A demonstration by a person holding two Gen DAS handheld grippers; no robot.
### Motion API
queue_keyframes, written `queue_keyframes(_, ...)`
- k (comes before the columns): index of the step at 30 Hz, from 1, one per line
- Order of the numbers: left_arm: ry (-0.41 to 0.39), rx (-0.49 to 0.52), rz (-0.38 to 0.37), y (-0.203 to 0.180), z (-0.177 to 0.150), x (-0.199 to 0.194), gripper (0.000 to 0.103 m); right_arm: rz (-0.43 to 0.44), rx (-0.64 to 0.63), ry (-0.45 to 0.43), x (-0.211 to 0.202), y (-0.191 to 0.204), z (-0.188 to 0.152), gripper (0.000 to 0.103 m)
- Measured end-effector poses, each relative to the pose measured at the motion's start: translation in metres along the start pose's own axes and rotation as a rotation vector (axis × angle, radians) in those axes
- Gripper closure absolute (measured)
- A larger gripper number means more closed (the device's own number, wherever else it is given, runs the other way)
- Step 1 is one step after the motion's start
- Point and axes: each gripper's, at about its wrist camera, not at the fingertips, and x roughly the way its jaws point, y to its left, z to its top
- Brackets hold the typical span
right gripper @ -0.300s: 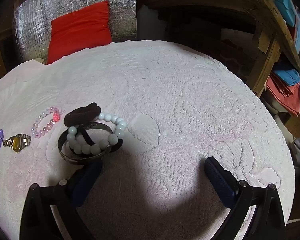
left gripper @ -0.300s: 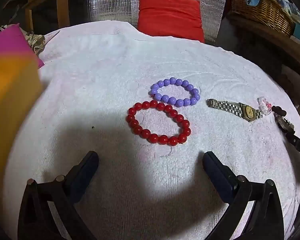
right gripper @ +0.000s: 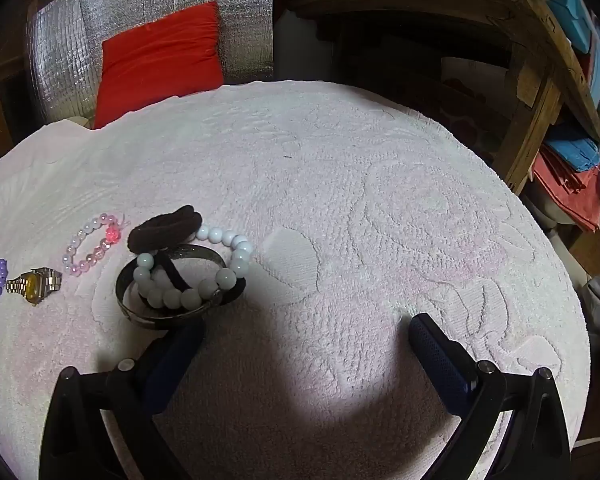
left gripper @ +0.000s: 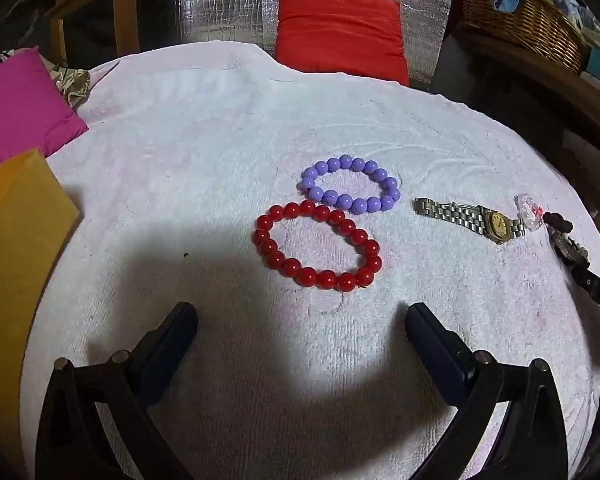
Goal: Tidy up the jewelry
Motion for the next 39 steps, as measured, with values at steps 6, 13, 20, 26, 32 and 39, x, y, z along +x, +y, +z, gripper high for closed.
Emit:
queue_keyframes(6, -0.006, -0.003, -0.008, 0.003, 0.0, 0.001, 0.0, -0.017, 0.017, 0.013, -0.002, 0.003, 0.001, 0.0)
queue_keyframes(13, 0.096, 0.004, -0.004, 0.001, 0.004, -0.005, 0.0, 0.002, 0.052, 0.089, -0.038, 0.011, -0.026, 0.0)
queue_keyframes(20, -0.104, 0.076, 0.169, -0.014, -0.017, -0.118, 0.0, 0.133, -0.108, 0.067, -0.129, 0.024, -0.04, 0.0)
queue_keyframes(26, -0.216, 0.057, 0.213, -0.019, -0.032, -0.203, 0.0, 0.163, -0.127, -0.051, -0.218, 0.017, -0.046, 0.0)
queue_keyframes(32, -0.274, 0.064, 0.193, -0.022, -0.037, -0.258, 0.0, 0.203, -0.095, -0.095, -0.269, 0.013, -0.058, 0.0)
queue_keyframes(39, -0.289, 0.082, 0.189, -0.034, -0.041, -0.279, 0.0, 0.205, -0.086, -0.132, -0.289, 0.017, -0.058, 0.0)
